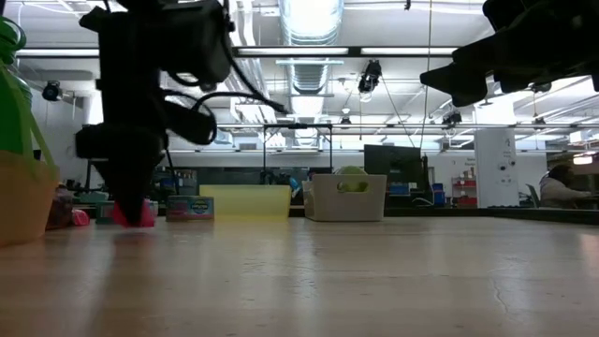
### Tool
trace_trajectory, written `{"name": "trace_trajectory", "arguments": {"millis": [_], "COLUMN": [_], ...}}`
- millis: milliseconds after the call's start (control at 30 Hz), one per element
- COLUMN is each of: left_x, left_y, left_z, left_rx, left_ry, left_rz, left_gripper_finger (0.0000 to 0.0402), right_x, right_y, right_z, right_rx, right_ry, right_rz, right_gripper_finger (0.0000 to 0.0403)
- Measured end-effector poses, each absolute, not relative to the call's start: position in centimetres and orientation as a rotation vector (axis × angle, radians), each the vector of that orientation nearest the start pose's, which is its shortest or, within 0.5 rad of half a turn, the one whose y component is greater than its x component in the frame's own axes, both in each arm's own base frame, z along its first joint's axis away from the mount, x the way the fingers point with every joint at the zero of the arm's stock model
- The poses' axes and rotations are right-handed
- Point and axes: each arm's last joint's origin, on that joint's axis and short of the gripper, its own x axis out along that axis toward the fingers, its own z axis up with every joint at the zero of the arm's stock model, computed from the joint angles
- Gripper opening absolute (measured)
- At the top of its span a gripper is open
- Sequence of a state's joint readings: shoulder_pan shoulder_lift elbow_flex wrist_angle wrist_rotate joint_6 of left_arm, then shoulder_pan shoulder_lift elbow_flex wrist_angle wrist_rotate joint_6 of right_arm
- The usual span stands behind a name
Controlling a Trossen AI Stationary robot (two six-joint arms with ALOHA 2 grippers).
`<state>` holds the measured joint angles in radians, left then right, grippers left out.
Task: Pick & Place Food Item
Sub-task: Put the red strawberry into the gray bin
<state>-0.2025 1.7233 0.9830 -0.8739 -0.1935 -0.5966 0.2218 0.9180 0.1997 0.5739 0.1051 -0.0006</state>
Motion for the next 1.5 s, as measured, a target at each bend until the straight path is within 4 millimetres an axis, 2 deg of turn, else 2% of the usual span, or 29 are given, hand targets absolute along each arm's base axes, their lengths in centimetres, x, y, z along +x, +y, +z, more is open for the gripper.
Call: {"name": "trace_trajectory", "arguments": {"millis": [267,667,1067,1500], "left_x": [29.2,31.9,32.0,32.3], "left_y": [-4.0,-1.7,-1.4,-0.9], "left_z": [15.8,16.3,16.4,16.8], "left_rx": [-0.158,-0.209,-0.154,-0.292], "left_ry": [1.393,1.157,1.156,1.001], "left_rz": [0.424,0.390,0.359,0.627], "left_gripper_finger": [0.0226,0.0227,0.0219,0.0218], "right_x": [17.5,17.5,17.5,17.5], "right_y": [3.6,3.6,3.6,3.6], "right_z": [18.3,18.3,18.3,18.3], "right_rx": [-0.024,-0.024,-0.025,-0.024], "right_ry": [0.143,0.143,0.143,0.143], "right_rz": [0.117,0.117,0.117,0.117], "right_gripper_finger": [0.0306,0.0306,0.0306,0.0306]}}
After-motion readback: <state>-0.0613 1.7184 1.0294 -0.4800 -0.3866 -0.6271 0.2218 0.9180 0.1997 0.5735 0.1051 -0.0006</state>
